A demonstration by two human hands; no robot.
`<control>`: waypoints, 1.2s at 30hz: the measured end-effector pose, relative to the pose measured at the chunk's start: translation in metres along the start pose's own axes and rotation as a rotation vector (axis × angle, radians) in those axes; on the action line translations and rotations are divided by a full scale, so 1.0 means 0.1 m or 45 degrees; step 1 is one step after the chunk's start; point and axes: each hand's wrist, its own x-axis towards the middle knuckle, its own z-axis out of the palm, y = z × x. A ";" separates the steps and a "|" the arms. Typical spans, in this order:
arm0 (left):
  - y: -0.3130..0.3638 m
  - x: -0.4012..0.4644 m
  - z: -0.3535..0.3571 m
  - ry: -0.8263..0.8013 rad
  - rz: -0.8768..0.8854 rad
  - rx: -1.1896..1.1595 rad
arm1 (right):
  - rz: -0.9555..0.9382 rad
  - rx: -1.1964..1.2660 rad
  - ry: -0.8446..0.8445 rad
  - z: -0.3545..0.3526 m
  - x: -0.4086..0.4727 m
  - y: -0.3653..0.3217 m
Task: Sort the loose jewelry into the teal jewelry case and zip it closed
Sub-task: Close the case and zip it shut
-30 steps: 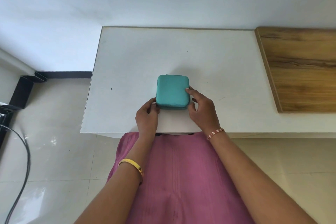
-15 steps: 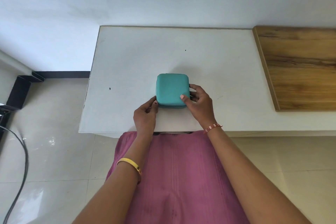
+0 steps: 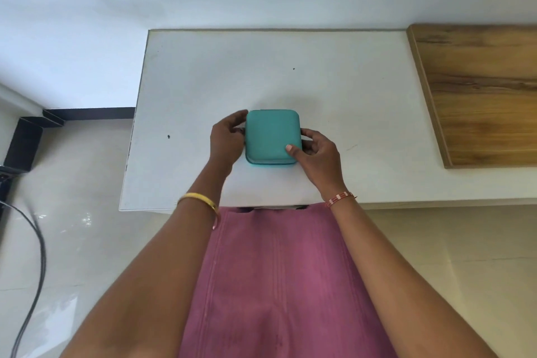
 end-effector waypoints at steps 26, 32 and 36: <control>0.22 0.41 -0.15 -0.525 -0.094 0.341 | 0.064 -0.002 -0.013 -0.04 0.00 -0.02; 0.12 0.36 -0.18 -0.247 0.042 0.390 | 0.068 -0.033 0.027 -0.01 -0.01 -0.05; 0.11 0.25 -0.16 -0.103 0.116 0.382 | 0.075 -0.098 0.057 0.04 -0.03 -0.09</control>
